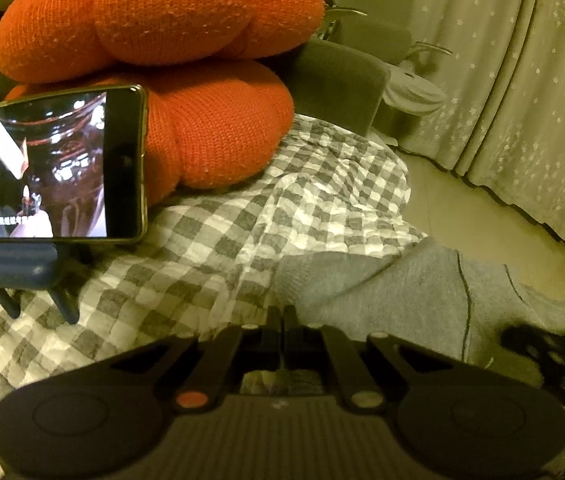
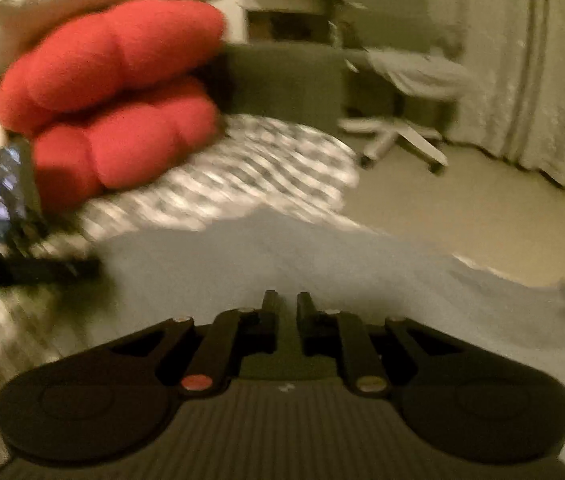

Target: Fold clothes

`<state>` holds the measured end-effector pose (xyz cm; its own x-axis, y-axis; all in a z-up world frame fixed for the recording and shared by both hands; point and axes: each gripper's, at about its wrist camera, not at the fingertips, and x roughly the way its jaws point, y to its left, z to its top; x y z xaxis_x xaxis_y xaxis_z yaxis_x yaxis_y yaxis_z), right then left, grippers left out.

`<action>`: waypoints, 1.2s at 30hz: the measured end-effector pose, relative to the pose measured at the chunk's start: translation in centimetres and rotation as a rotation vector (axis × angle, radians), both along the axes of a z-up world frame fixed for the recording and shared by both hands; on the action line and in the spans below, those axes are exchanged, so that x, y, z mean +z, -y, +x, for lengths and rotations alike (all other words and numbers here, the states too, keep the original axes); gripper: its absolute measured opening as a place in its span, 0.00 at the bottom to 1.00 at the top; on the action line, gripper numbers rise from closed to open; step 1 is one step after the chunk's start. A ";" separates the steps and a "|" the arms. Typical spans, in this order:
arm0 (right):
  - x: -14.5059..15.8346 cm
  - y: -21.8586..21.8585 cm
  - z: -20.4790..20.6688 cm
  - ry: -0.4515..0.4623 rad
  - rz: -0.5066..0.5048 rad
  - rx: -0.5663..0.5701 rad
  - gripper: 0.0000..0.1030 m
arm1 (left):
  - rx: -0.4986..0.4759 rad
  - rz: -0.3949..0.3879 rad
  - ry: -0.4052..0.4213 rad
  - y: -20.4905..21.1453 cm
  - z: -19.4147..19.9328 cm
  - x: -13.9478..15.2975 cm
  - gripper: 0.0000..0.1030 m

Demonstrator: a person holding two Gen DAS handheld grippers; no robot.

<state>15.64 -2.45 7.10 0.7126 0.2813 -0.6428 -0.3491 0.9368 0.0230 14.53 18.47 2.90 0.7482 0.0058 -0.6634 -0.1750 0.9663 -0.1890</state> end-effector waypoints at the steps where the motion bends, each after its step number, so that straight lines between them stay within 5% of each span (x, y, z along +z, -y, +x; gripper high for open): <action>1: -0.3 1.3 -0.3 -0.021 -0.018 -0.023 0.15 | 0.000 0.005 0.000 0.1 0.0 0.0 0.01; 8: -1.6 9.1 -2.2 -0.077 -0.056 -0.170 0.17 | 0.001 0.053 0.002 0.7 -0.3 0.0 0.01; 10: -1.9 9.9 -2.7 -0.063 -0.043 -0.194 0.25 | 0.001 0.060 0.002 0.8 -0.4 0.0 0.01; 24: -3.1 9.4 -4.1 0.093 -0.122 -0.181 0.49 | -0.004 0.161 0.004 2.2 -0.7 -0.3 0.01; 26: -3.3 9.5 -4.2 0.122 -0.140 -0.181 0.55 | -0.004 0.167 0.003 2.3 -0.7 -0.4 0.01; 32: -3.5 10.3 -4.4 0.166 -0.142 -0.182 0.96 | -0.012 0.197 0.003 2.7 -0.8 -0.5 0.02; 36: -3.5 10.5 -4.3 0.142 -0.115 -0.180 1.00 | -0.014 0.210 0.004 2.9 -0.8 -0.6 0.02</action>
